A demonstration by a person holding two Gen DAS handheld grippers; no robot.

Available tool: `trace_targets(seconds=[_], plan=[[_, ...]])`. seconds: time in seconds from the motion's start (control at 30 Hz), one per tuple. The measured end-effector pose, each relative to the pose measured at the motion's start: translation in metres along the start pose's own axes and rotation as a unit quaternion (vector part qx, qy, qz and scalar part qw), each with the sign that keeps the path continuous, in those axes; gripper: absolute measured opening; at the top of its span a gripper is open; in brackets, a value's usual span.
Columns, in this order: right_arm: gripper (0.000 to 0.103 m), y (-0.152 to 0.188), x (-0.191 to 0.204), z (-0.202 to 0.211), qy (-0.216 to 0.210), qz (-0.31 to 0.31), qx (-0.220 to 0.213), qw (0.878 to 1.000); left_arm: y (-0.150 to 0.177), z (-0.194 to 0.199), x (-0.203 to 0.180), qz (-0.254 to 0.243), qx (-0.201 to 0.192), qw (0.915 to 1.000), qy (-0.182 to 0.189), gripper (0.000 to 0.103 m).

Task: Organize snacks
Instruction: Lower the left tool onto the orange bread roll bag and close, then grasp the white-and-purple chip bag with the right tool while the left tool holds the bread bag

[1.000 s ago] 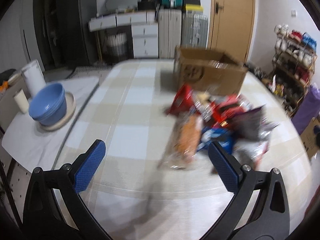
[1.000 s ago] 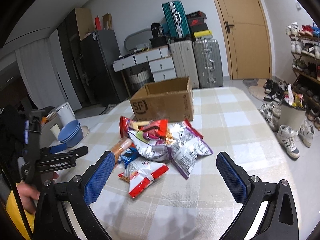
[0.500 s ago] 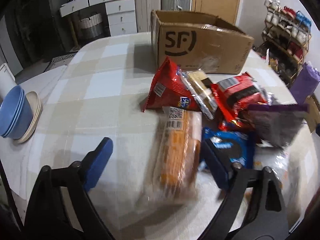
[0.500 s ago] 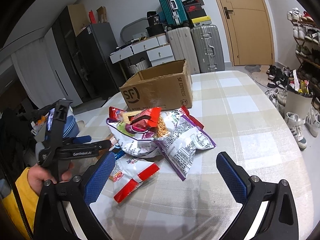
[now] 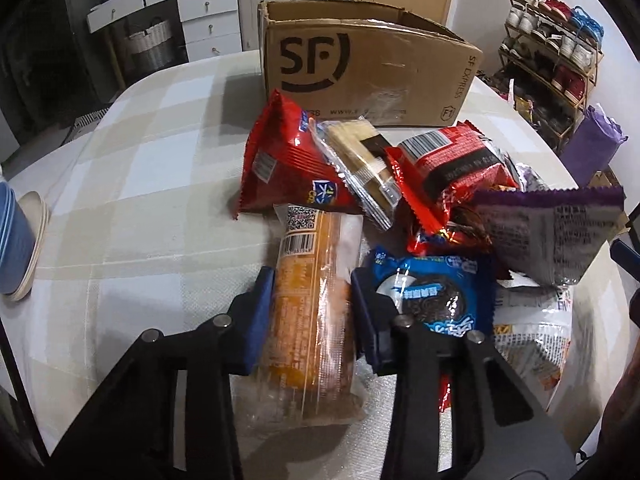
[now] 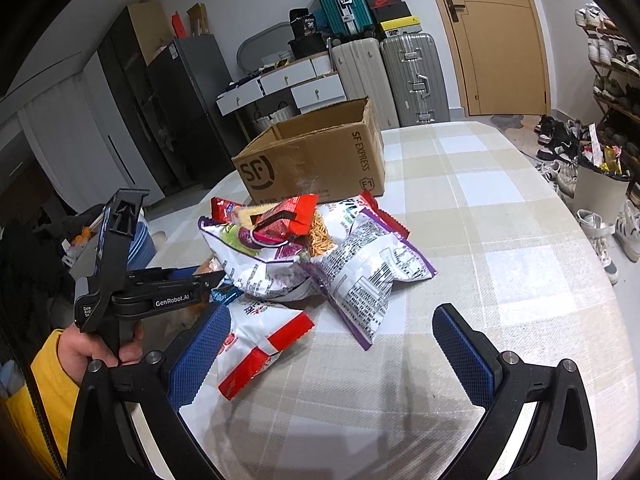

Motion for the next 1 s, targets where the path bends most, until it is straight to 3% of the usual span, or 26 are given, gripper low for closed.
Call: trace_targets(seconds=[0.47, 0.63, 1.0], plan=[[0.103, -0.014, 0.028, 0.002, 0.007, 0.038, -0.005, 0.999, 0.02, 0.015, 0.007, 0.021, -0.012, 0.9995, 0.02, 0.033], [0.103, -0.029, 0.041, -0.014, -0.009, 0.061, 0.013, 0.998, 0.031, 0.027, 0.021, 0.038, -0.02, 0.9986, 0.031, 0.033], [0.097, -0.048, 0.067, -0.054, 0.014, 0.14, 0.039, 0.989, 0.063, 0.051, 0.051, 0.073, -0.032, 0.9953, 0.055, 0.033]])
Point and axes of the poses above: each gripper's, at about its wrist camera, not at the fingertips, and z roughly against the way its jaws point, x to its left, y to its underside, the point moved 7 cm from there along -z, roughly the way its jaws point, and after that the axes turned 11 degrees about x, right-handed, at the moved point
